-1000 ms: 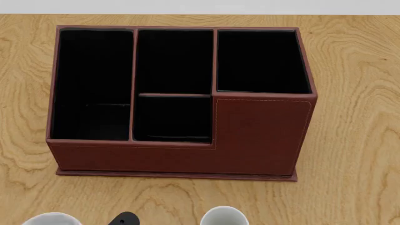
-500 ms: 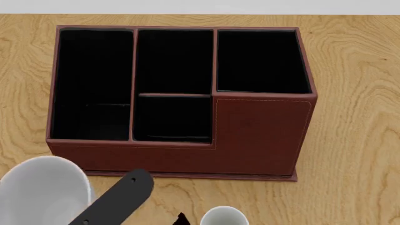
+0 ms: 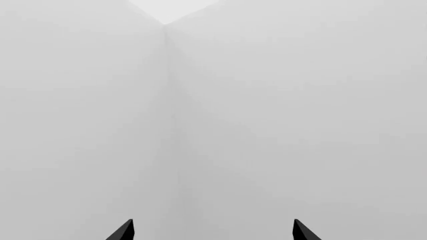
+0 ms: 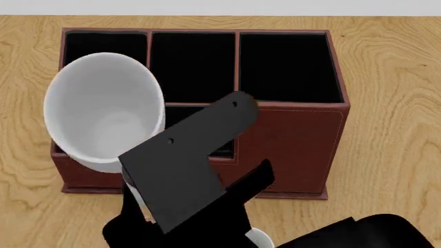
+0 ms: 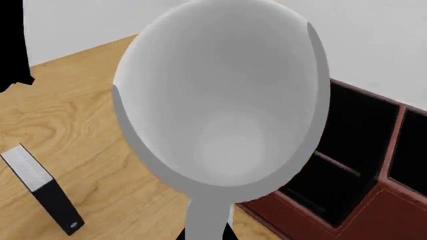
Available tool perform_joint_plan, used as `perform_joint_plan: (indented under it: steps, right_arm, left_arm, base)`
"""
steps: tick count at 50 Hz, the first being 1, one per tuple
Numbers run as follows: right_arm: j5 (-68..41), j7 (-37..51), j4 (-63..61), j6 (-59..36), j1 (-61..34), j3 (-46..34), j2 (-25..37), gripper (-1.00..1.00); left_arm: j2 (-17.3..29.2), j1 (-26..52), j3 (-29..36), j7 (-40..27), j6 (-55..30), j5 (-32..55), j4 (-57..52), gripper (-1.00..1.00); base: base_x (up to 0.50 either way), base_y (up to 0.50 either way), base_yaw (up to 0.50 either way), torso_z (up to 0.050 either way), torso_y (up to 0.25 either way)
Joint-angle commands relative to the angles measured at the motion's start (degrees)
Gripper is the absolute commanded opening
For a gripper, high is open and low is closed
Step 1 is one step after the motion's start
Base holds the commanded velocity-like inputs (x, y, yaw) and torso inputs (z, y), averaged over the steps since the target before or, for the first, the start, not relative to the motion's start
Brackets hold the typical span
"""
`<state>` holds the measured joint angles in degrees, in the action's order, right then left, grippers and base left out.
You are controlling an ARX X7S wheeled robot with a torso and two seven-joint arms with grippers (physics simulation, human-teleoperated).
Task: Pick up the white mug and place it to the right of the caddy.
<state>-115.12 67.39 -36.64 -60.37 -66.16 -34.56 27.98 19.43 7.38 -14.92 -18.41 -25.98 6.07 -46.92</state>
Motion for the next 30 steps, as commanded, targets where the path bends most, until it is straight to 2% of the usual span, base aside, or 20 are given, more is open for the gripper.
perform_joint_plan:
  steps: [1,30]
  right_arm:
    - [0.62,-0.35,1.35,1.36,-3.11,5.47,4.64,-1.00]
    - [8.21,-1.56,9.62,7.08,-1.95,16.11,14.71,-1.00]
  left_arm:
    - [0.28,0.24,0.32,-0.21,-0.39,0.05,-0.30,1.00]
    - [0.67,0.68,1.16,-0.67,-0.07,0.07,0.54,1.00]
  base:
    - [0.00,0.00,0.00,0.000,0.000]
    - [0.00,0.00,0.00,0.000,0.000]
